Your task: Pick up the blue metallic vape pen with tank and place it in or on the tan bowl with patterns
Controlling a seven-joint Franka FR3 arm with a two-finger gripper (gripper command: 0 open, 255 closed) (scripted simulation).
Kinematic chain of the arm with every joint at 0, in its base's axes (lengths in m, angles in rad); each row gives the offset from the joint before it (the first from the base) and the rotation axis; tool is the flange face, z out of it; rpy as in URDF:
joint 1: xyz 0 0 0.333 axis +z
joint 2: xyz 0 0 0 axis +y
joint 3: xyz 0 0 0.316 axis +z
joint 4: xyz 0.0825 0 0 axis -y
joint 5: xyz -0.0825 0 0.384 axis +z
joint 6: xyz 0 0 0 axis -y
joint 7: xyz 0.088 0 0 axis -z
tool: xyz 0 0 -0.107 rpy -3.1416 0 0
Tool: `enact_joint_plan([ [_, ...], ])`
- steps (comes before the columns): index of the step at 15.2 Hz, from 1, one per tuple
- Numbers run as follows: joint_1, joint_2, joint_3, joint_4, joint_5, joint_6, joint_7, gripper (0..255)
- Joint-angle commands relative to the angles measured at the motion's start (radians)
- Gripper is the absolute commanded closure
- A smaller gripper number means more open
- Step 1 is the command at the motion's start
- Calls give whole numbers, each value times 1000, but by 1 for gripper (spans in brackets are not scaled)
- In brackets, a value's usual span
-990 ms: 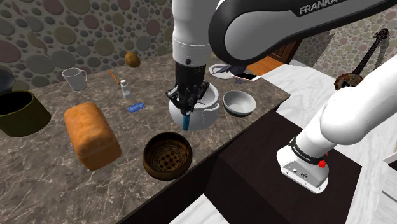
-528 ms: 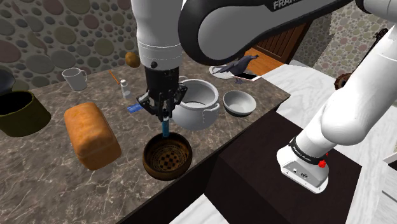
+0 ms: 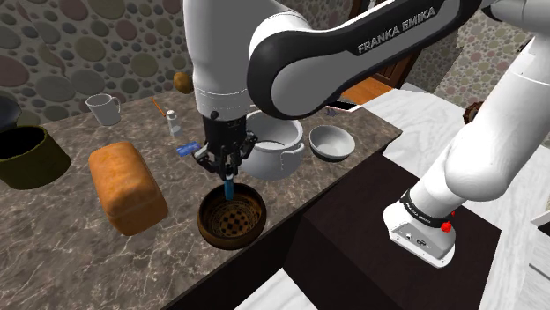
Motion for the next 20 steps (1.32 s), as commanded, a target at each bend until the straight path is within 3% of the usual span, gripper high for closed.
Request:
enact_joint_plan([
  [1, 3, 11, -1, -18, -10, 27, 7, 255],
  [10, 19, 77, -14, -80, -68, 136, 44, 255],
  [18, 19, 79, -14, -81, -69, 138, 45, 255],
  [19, 19, 79, -14, -81, -69, 138, 45, 0],
  [20, 19, 79, -14, -81, -69, 138, 45, 0],
])
